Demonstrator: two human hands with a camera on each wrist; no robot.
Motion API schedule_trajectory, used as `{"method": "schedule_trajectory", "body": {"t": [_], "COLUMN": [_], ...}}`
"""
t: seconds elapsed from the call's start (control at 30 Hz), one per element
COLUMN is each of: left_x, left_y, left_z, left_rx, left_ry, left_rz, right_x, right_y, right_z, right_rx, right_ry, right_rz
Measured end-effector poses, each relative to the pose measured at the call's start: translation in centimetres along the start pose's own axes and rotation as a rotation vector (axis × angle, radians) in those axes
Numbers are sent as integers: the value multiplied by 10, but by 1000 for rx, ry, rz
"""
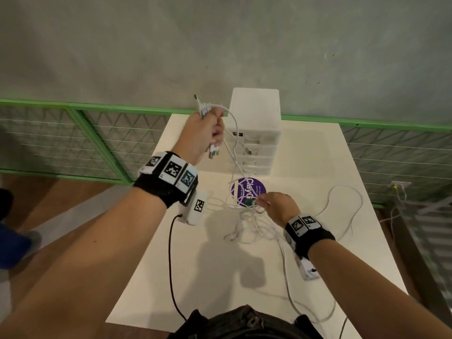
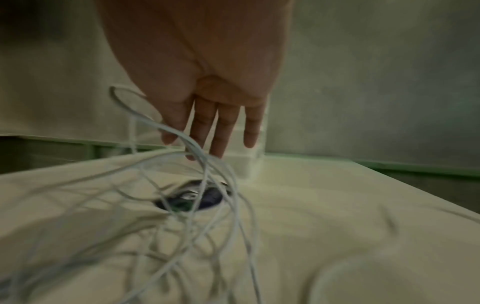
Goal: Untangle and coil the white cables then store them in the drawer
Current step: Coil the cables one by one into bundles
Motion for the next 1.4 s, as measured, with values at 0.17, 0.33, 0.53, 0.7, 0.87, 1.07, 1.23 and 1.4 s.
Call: {"method": "schedule_trajectory", "body": {"t": [0.17,0.33,0.53,0.7,0.87,1.07,1.23,1.4], "left_x": [14,44,43,0,-17,-15,-8,-8], "left_y": [-25,-54,-68,-49,-16,15,-1,-26], "left_z": [13,18,21,27,22,1,-11,-12], "left_rx": [69,288,401,232,92,-3,89,230], "left_ry": [94,203,187,14,-75,-150,-198,-175], "left_rz": [-38,-180,20,216,257,627,924,1567], "right_x": [47,89,99,58,-34,-85,-76,-84], "right_y": [-6,0,3,-29,-64,-81,-83,-87], "right_z": [-20,-45,-51,-16,13,47,43,23], "right_rx": [-2,-60,90,481,525,418,316,404], "right_ry": [238,475,581,459,-139,-283,-181,-205], "right_rz": [-179,114,267,414,701,863,901,1048]}}
Point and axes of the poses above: each hand's wrist, its own z-axis towards the middle knuckle, its own y-axis out of the palm, x = y × z, the point moved 1 cm from there along z, towards the middle knuckle, and after that the axes turned 12 degrees about -y, right-handed, at the moved point
